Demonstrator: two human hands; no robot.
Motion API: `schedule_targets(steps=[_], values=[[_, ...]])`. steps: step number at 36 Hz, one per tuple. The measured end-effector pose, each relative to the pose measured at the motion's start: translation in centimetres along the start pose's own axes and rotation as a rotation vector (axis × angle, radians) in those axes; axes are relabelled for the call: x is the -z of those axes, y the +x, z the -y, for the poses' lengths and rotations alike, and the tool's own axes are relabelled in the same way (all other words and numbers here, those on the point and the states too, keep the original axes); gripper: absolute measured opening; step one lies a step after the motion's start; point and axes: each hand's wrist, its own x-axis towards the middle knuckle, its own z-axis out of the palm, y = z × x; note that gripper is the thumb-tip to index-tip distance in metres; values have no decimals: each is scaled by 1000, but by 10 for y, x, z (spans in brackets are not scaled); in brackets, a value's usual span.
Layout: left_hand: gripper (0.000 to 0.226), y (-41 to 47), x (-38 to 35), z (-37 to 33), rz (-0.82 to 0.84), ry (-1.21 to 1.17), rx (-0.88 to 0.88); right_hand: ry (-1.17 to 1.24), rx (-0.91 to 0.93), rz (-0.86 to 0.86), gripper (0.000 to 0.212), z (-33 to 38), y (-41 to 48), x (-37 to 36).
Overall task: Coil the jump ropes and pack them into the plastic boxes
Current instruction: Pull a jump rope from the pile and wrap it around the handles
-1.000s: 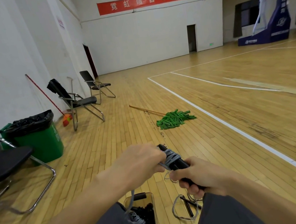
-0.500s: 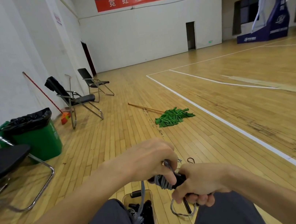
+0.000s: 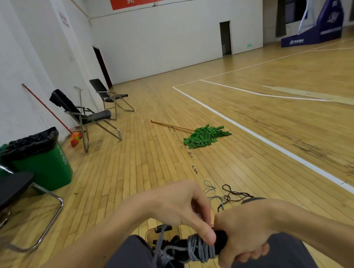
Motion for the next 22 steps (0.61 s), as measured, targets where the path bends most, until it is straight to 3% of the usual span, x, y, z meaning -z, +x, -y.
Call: schedule_targets(steps=[5,10,15,22], values=[[29,2,-5,-3,56,7,23,-207,-33,45,16,6,-3,2],[33,-4,-2,-1,46,-258,-137,50,159,231,29,5,-22,10],[34,-2,-5,13,-25,-600,-281,253,341,249,12,5,-28,14],[44,11,-16,27,-256,-810,-343,583,503,262,16,3,-17,10]])
